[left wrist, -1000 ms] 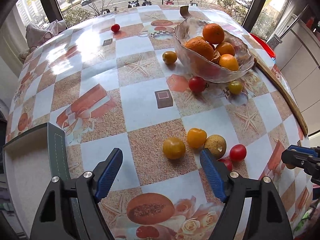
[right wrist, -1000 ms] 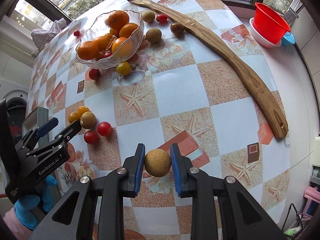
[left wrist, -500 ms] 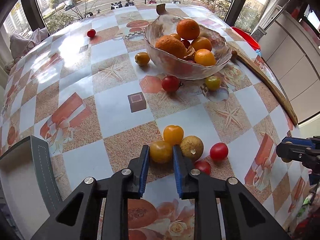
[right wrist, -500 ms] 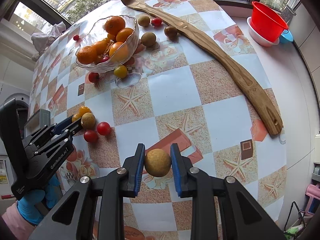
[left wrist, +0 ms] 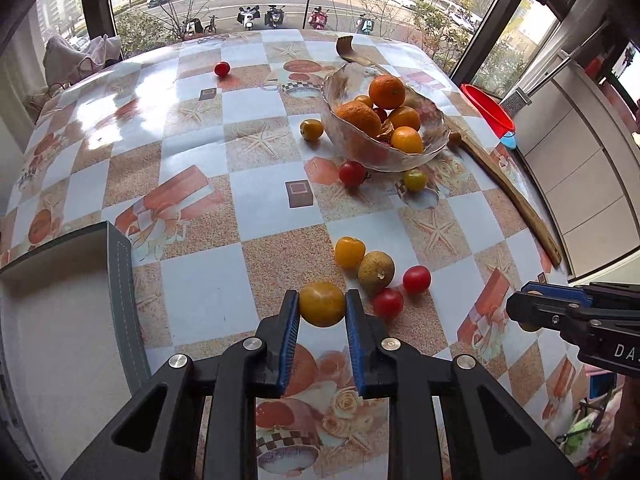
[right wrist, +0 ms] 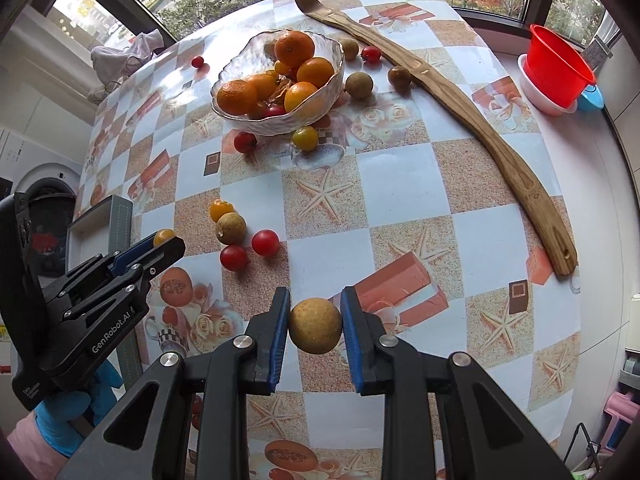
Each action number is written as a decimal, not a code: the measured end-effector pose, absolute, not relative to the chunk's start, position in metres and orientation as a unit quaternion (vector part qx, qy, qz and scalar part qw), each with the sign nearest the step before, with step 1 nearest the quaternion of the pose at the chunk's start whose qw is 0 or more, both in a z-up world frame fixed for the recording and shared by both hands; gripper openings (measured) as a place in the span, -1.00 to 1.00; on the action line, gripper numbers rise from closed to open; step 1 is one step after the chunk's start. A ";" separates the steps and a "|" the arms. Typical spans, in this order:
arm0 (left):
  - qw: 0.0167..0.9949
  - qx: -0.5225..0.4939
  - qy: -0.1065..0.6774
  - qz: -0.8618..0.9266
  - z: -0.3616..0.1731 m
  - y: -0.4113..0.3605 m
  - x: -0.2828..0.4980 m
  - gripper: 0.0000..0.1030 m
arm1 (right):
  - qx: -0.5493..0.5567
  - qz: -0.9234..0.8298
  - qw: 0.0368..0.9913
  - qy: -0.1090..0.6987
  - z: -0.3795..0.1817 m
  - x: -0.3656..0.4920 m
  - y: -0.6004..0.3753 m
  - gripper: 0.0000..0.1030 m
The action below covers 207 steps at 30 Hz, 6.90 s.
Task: Organize fruits
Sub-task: 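Carry both fruits into the white tray and open both tools, then grasp a red cherry tomato with the left tool while the right tool grasps another, then carry both red cherry tomatoes into the white tray and open both tools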
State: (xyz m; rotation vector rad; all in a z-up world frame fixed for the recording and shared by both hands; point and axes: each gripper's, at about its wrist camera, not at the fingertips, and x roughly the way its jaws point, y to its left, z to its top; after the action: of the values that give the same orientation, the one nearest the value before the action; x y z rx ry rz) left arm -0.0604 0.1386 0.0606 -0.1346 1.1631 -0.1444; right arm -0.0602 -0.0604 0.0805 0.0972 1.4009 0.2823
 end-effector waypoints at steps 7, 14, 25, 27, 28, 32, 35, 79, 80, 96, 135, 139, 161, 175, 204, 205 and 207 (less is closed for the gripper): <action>0.837 -0.087 0.539 -0.038 0.077 0.174 -0.092 -0.53 | 0.023 0.159 0.751 0.640 0.089 -0.066 -0.020 -0.45; 0.841 -0.115 0.529 0.016 0.087 0.231 -0.129 -0.53 | -0.005 0.206 0.741 0.639 0.094 -0.075 0.045 -0.45; 0.823 -0.140 0.538 0.122 0.071 0.328 -0.180 -0.53 | -0.044 0.286 0.709 0.643 0.084 -0.084 0.170 -0.45; 0.818 -0.142 0.541 0.135 0.064 0.341 -0.182 -0.53 | -0.050 0.292 0.704 0.645 0.077 -0.081 0.188 -0.45; 0.816 -0.143 0.542 0.140 0.061 0.346 -0.182 -0.53 | -0.055 0.294 0.702 0.646 0.074 -0.080 0.197 -0.45; 0.810 -0.145 0.547 0.155 0.048 0.362 -0.176 -0.53 | -0.070 0.296 0.698 0.648 0.060 -0.072 0.225 -0.45; 0.805 -0.149 0.551 0.161 0.040 0.369 -0.170 -0.52 | -0.082 0.291 0.696 0.651 0.047 -0.066 0.239 -0.45; 0.820 -0.040 0.569 0.052 0.086 0.223 -0.173 0.66 | -0.009 0.164 0.725 0.669 0.068 -0.064 0.034 0.60; 0.819 -0.037 0.571 0.043 0.086 0.214 -0.173 0.66 | -0.009 0.156 0.723 0.673 0.065 -0.066 0.025 0.60; 0.750 -0.097 0.654 0.015 0.024 0.134 -0.182 0.65 | -0.049 0.124 0.728 0.673 0.040 -0.074 -0.033 0.60; 0.753 -0.142 0.642 0.005 0.036 0.125 -0.192 -0.55 | -0.026 0.183 0.729 0.658 0.049 -0.063 -0.036 -0.57; 0.760 -0.144 0.633 0.000 0.046 0.129 -0.182 -0.55 | -0.017 0.183 0.727 0.661 0.058 -0.073 -0.041 -0.57; 0.795 -0.173 0.576 0.077 0.089 0.230 -0.202 -0.55 | -0.059 0.262 0.711 0.650 0.094 -0.095 0.058 -0.57; 0.785 -0.186 0.565 0.172 0.065 0.333 -0.220 -0.55 | -0.097 0.328 0.682 0.647 0.080 -0.099 0.178 -0.56; 0.767 -0.158 0.595 0.181 0.021 0.363 -0.199 -0.52 | -0.198 0.331 0.672 0.633 0.020 -0.086 0.299 -0.50; 0.766 -0.153 0.597 0.183 0.021 0.362 -0.199 -0.49 | -0.194 0.334 0.670 0.634 0.020 -0.085 0.300 -0.42; 0.764 -0.141 0.600 0.192 0.021 0.362 -0.198 0.04 | -0.184 0.337 0.666 0.640 0.021 -0.086 0.300 -0.26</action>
State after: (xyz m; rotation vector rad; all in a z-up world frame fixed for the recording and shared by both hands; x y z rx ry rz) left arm -0.1979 0.3616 0.0213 -0.3062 1.3049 0.4180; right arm -0.0858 0.3001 0.0209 -0.4159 1.4441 0.7611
